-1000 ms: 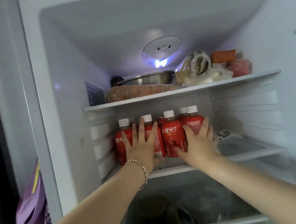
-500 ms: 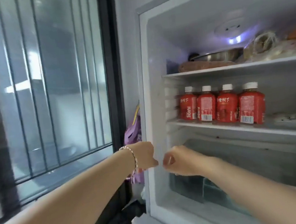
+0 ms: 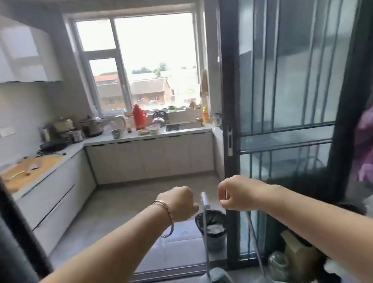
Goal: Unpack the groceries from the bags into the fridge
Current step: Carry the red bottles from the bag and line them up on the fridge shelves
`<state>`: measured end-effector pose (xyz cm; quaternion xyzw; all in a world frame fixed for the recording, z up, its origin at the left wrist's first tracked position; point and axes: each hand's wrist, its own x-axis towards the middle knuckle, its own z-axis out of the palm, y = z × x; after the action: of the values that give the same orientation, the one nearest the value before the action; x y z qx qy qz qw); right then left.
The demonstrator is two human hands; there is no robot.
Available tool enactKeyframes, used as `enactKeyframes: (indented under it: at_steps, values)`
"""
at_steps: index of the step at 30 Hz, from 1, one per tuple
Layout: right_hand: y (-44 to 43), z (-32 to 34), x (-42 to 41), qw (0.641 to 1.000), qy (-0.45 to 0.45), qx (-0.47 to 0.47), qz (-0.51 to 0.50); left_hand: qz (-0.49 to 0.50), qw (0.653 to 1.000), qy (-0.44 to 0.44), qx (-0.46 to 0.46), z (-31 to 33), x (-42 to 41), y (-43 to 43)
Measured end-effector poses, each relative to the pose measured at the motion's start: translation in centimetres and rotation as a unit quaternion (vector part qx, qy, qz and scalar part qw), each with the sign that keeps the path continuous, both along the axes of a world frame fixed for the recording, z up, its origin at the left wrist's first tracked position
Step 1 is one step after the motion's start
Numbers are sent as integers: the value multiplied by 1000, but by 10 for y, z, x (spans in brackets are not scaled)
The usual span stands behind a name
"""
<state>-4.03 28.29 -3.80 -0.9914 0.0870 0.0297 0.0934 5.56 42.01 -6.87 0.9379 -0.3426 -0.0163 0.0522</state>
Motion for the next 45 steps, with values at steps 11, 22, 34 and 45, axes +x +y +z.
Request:
enactKeyframes:
  at_steps: [11, 22, 34, 45]
  values:
    - [430, -75, 66, 945, 32, -22, 326, 364, 930, 56, -13, -56, -48, 467]
    - [829, -120, 41, 814, 116, -32, 568, 623, 779, 72, -20, -86, -179, 818]
    - [1156, -154, 78, 705, 58, -52, 704, 742, 657, 103, -79, -116, -173, 1071]
    - [1355, -181, 95, 722, 12, 53, 689, 739, 665, -82, -71, -140, -156, 1256]
